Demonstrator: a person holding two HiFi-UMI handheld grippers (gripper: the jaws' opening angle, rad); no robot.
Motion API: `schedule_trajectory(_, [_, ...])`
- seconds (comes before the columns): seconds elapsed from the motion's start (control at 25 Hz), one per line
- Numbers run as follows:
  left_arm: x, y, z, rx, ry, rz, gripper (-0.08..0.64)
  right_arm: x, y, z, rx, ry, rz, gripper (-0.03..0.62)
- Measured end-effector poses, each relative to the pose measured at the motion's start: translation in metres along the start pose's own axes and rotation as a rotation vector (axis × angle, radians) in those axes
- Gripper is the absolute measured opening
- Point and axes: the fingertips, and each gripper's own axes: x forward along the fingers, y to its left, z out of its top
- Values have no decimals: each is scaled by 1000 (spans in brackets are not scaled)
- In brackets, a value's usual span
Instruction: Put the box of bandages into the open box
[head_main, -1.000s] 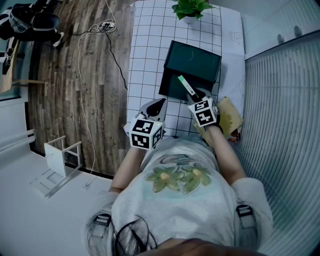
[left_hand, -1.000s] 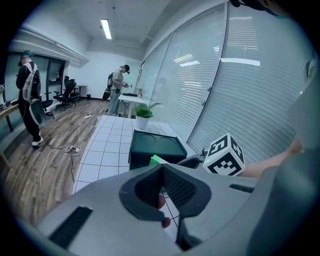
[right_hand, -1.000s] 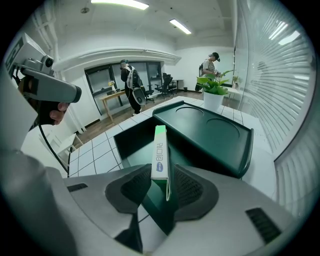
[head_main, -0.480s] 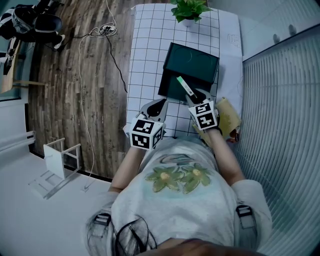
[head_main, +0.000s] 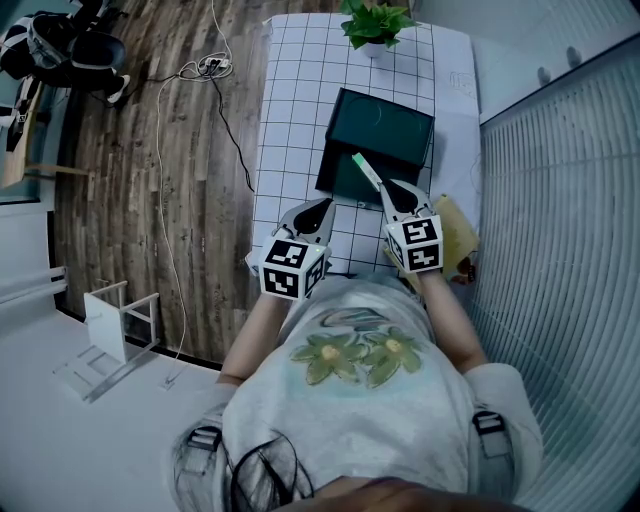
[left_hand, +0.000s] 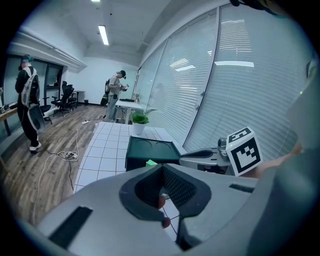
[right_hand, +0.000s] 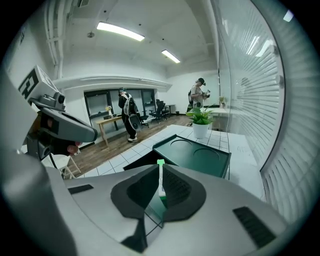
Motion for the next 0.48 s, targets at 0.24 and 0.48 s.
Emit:
schedule_trajectory(0.24, [-9,-2,0,1,-11,-10,8,-16,13,9,28,-47,19,6])
schedule_trajectory(0.48, [-17,-7,-1,1,-18,-33,8,-29,20,18,-7,-67,-11,6])
